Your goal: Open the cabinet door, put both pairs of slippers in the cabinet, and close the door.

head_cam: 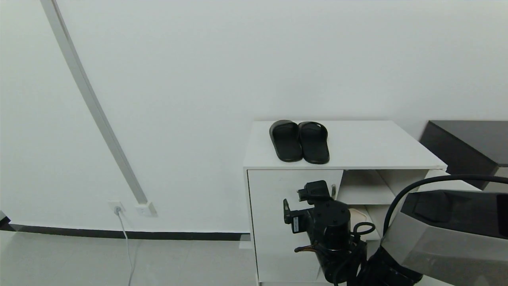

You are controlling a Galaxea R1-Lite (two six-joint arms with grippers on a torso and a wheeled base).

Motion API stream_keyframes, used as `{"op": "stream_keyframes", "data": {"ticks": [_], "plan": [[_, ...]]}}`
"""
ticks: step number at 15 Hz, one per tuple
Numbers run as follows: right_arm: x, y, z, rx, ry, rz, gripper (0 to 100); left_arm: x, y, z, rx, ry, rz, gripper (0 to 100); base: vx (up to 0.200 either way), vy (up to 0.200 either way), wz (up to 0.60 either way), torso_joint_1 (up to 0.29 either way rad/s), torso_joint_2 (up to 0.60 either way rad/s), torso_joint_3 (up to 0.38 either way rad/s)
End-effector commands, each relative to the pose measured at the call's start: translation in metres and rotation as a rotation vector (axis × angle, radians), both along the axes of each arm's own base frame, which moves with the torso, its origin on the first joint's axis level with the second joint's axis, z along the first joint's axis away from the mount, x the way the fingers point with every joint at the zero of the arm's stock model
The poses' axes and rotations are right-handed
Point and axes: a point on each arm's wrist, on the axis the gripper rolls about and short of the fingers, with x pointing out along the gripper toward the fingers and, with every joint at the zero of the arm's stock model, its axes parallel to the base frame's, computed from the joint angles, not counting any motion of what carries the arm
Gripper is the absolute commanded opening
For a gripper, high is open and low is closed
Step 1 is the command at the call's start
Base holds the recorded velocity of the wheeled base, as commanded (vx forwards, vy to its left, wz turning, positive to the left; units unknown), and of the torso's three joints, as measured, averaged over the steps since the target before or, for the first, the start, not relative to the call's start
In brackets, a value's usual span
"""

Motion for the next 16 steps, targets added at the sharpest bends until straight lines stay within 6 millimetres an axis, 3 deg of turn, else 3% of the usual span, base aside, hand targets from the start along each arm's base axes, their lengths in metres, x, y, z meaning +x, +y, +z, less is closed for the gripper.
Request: {"op": "stream_keyframes", "data": {"ticks": [1, 9, 14, 16], "plan": [[0.0, 0.0, 0.0, 0.0, -0.001, 0.0, 100, 0.0, 0.0, 0.0, 0.0, 0.0, 0.0, 0, 0.0, 0.0, 0.0, 0.261, -0.58, -0.334], [0.0, -0.001, -0.002, -0.007, 0.005, -0.002, 100, 0.0, 0.0, 0.0, 0.0, 0.0, 0.0, 0, 0.0, 0.0, 0.0, 0.215, -0.47, -0.263], [0.006, -0.003, 0.001, -0.021, -0.009, -0.013, 100, 0.0, 0.0, 0.0, 0.0, 0.0, 0.0, 0, 0.0, 0.0, 0.0, 0.019, -0.05, -0.021], [0.027, -0.007, 0.027, 0.027, -0.078, -0.06, 100, 0.0, 0.0, 0.0, 0.0, 0.0, 0.0, 0, 0.0, 0.0, 0.0, 0.0, 0.0, 0.0]]}}
